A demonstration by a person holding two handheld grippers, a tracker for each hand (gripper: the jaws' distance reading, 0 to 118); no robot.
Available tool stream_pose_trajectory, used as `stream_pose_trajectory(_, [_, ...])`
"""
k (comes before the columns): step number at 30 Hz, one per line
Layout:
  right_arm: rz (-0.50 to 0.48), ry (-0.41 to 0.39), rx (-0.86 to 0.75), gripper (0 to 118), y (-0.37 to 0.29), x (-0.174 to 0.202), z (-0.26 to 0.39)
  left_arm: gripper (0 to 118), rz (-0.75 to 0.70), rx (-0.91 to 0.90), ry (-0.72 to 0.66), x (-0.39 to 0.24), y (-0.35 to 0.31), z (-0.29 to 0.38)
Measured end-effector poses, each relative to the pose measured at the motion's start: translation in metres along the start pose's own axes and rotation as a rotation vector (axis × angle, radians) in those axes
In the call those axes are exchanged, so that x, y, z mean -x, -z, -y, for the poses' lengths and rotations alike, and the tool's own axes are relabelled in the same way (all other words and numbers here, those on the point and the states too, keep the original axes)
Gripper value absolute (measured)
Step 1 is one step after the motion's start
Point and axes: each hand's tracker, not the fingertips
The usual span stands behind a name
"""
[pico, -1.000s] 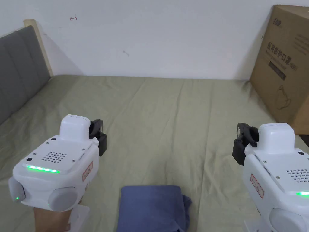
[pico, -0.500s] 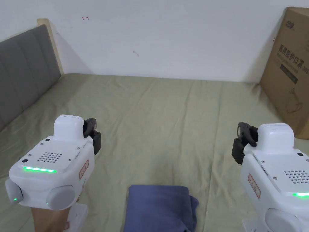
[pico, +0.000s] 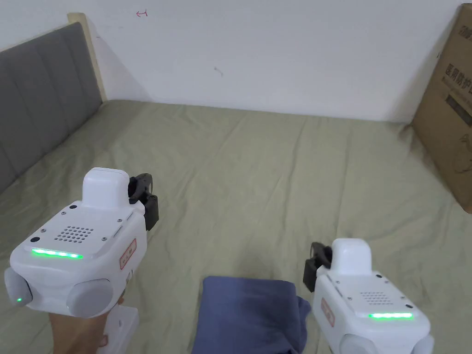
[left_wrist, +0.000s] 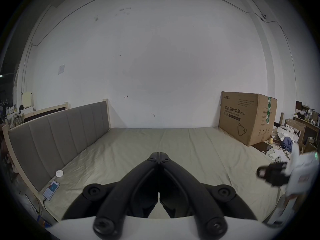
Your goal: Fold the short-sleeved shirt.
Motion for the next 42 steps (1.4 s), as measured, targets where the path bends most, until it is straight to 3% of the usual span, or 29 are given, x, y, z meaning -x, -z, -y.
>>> stream_pose_trajectory(6, [0.009,0.005,0.205,0,0.048,0.016,0.062,0,0.019,0.009,-0.027,0.007,0.003,0.003])
stream_pose_trajectory(12, [0.044,0.034,0.445,0,0.083,0.008,0.121,0,0.037,0.023,-0.031,0.008,0.006,0.011])
stream_pose_trajectory(17, [0.039,-0.022,0.406,0,0.085,0.009,0.125,0,0.063,0.086,-0.055,0.008,0.012,0.023])
stream_pose_trajectory(20, [0.039,-0.064,0.403,0,0.081,0.012,0.125,6,0.125,0.245,-0.166,0.009,0.028,0.04])
stream_pose_trajectory(22, [0.036,-0.065,0.395,0,0.079,0.012,0.126,32,0.167,0.368,-0.252,0.008,0.042,0.058])
stream_pose_trajectory(23, [0.034,-0.065,0.392,0,0.078,0.011,0.126,56,0.174,0.431,-0.299,0.008,0.05,0.07])
stream_pose_trajectory(24, [0.033,-0.063,0.39,0,0.078,0.011,0.126,88,0.177,0.489,-0.327,0.007,0.058,0.081])
stream_pose_trajectory(26, [0.03,-0.061,0.391,0,0.079,0.01,0.126,99,0.18,0.615,-0.36,0.002,0.073,0.106])
stream_pose_trajectory(35, [0.006,-0.06,0.395,0,0.079,0.006,0.124,99,0.266,0.898,-0.602,0.004,0.117,0.186])
stream_pose_trajectory(37, [-0.001,-0.049,0.396,0,0.079,0.003,0.124,97,0.281,0.934,-0.603,0.002,0.124,0.197])
stream_pose_trajectory(38, [-0.004,-0.039,0.395,0,0.078,0.002,0.124,94,0.279,0.943,-0.595,-0.001,0.124,0.201])
stream_pose_trajectory(42, [-0.01,-0.02,0.395,0,0.078,0.001,0.123,57,0.315,0.936,-0.555,-0.011,0.118,0.207])
